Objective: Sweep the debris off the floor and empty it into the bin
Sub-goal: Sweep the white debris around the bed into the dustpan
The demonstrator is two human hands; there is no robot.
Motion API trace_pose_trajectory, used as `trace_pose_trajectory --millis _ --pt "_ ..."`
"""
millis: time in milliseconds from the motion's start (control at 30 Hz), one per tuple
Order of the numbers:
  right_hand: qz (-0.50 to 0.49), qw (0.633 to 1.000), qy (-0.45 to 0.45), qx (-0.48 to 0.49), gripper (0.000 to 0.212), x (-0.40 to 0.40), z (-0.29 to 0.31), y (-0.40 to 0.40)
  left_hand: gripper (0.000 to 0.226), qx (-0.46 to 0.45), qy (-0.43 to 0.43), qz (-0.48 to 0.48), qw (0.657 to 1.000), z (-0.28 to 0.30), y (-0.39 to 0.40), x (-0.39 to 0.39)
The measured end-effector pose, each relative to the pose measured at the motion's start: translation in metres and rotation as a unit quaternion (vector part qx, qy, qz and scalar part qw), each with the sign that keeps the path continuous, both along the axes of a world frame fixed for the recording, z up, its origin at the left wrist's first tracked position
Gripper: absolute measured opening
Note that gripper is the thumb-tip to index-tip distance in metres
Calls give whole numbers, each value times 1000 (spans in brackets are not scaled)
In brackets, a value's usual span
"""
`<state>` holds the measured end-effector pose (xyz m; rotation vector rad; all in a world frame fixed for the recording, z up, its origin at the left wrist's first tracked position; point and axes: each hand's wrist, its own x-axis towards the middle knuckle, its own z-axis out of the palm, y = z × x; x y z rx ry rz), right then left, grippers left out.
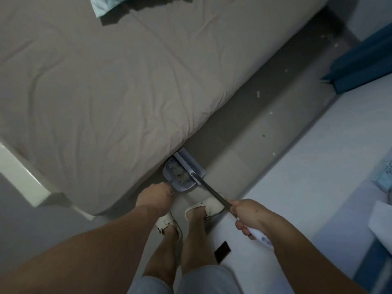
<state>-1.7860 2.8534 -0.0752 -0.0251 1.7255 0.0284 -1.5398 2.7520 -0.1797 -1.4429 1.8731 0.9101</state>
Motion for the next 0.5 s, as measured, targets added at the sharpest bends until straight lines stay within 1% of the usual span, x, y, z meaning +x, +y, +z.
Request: trace_pose_trajectory --millis 67,133,233,300,400,500 --pt "-33 999 16 -10 51 -5 2 15 21 -5 1 -8 1000 -1 0 0" --pt "-25 999 23 -28 56 -8 5 19 24 -4 1 -13 1000 0 1 0" --pt "49 996 37 -60 46 -3 0 5 27 -3 -2 -11 1000 -1 2 2" --pt "73 994 46 -62 42 1 -15 -7 27 -1 0 -9 1000 0 3 5" --pt "83 995 23 -56 41 12 -36 -20 27 5 3 -9 1000 -1 5 10" --pt "97 994 -6 -52 40 31 -38 -24 23 12 11 0 1000 -1 8 15"
